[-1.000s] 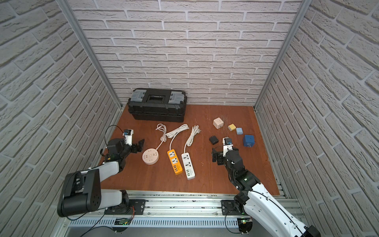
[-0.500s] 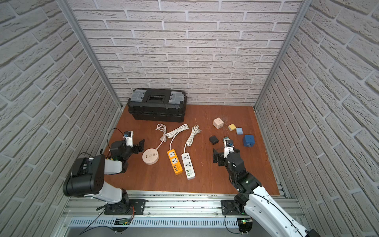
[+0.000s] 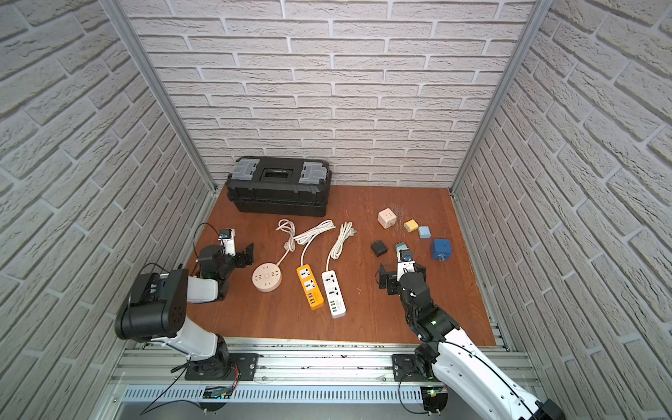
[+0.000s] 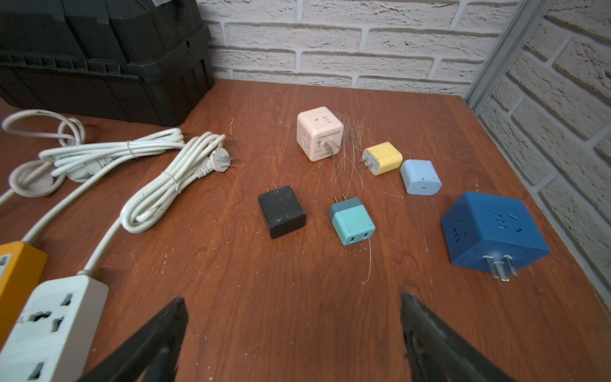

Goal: Pull the plug off the socket
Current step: Reset both arms

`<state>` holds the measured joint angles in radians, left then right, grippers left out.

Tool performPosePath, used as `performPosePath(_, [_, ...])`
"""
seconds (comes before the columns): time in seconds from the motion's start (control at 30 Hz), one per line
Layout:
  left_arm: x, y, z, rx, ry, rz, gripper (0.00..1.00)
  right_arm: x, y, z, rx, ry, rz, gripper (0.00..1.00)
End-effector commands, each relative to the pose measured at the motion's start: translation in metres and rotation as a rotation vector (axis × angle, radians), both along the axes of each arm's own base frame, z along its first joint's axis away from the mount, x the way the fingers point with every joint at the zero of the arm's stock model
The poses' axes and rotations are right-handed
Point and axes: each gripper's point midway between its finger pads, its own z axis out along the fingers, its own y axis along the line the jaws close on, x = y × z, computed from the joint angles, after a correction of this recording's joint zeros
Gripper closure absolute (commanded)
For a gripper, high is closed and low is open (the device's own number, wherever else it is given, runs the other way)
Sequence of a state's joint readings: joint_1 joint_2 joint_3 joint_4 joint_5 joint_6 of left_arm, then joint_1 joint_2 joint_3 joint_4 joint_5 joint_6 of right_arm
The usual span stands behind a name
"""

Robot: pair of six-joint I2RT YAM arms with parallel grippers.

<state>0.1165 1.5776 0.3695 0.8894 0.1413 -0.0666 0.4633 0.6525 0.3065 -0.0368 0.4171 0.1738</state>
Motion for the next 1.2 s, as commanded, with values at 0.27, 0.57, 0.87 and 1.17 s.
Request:
performPosePath(0.27, [0.006,0.0,0.015,-0.005,-0.052,0.007,0.02,0.035,-0.032,0.007,-0.041,0.048,-0.064,0.01])
performPosePath(0.57, [0.006,0.0,0.015,-0.004,-0.052,0.008,0.02,0.037,-0.054,-0.033,-0.091,0.062,-0.097,0.01])
performPosePath(0.87, [0.006,0.0,0.015,-0.004,-0.052,0.008,0.02,0.063,-0.061,-0.036,-0.032,0.073,-0.102,0.01])
performPosePath(1.17, [0.006,0.0,0.015,-0.005,-0.052,0.007,0.02,0.103,-0.061,-0.03,0.049,0.001,-0.059,0.01])
